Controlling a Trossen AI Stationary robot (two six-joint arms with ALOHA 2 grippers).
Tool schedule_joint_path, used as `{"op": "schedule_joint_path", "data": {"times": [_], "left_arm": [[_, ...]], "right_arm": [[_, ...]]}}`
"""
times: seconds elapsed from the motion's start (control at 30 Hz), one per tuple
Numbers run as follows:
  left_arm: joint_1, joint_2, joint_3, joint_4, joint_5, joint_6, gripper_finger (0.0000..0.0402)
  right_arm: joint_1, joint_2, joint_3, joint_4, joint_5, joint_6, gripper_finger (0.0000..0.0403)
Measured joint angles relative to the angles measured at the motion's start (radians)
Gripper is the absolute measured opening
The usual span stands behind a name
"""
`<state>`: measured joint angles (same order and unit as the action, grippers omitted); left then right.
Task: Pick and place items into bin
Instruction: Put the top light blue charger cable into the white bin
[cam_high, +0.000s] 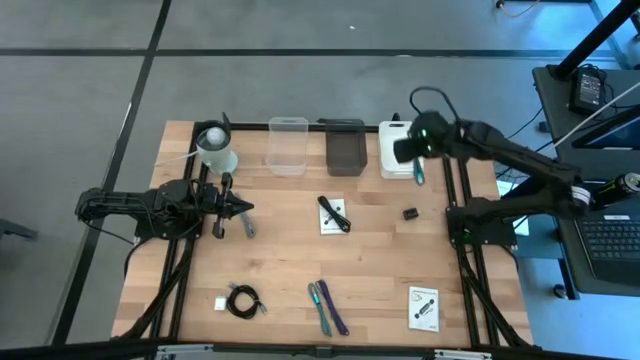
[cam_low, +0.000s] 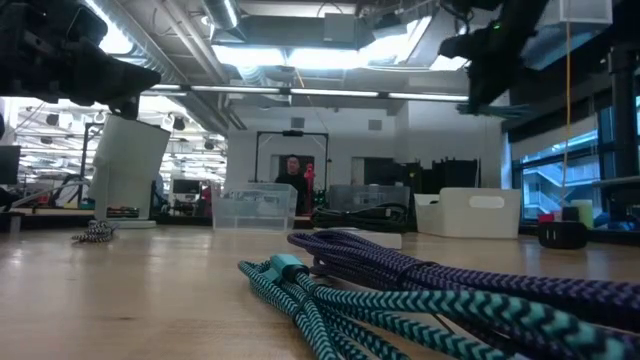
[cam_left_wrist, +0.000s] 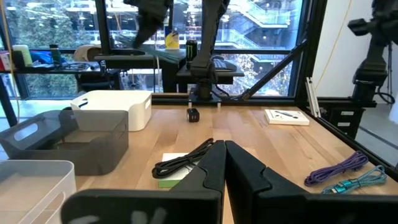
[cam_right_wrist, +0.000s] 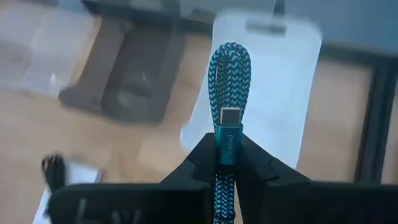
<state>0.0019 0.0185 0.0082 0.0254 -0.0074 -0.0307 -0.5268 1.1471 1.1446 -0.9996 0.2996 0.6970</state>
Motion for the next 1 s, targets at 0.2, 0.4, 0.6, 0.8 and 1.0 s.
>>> {"op": "schedule_joint_path", "data": {"times": [0.2, 0.4, 0.6, 0.8, 1.0], "left_arm": [[0.0, 0.0, 0.0, 0.0, 0.0, 0.0, 0.0004], [0.0, 0.0, 0.0, 0.0, 0.0, 0.0, 0.0004], [0.0, 0.0, 0.0, 0.0, 0.0, 0.0, 0.0004], [0.0, 0.0, 0.0, 0.0, 0.0, 0.0, 0.0004], [0.0, 0.0, 0.0, 0.0, 0.0, 0.0, 0.0004]], "right_arm": [[-0.184, 0.151, 0.05, 0.122, -0.146, -0.153, 0.0031], [-0.275, 0.301, 0.052, 0.173, -0.188, -0.259, 0.0031], [-0.3, 0.415, 0.041, 0.234, -0.189, -0.314, 0.0031], [-0.3, 0.481, -0.002, 0.303, -0.19, -0.339, 0.0031], [-0.3, 0.513, -0.039, 0.357, -0.19, -0.341, 0.0031]]}}
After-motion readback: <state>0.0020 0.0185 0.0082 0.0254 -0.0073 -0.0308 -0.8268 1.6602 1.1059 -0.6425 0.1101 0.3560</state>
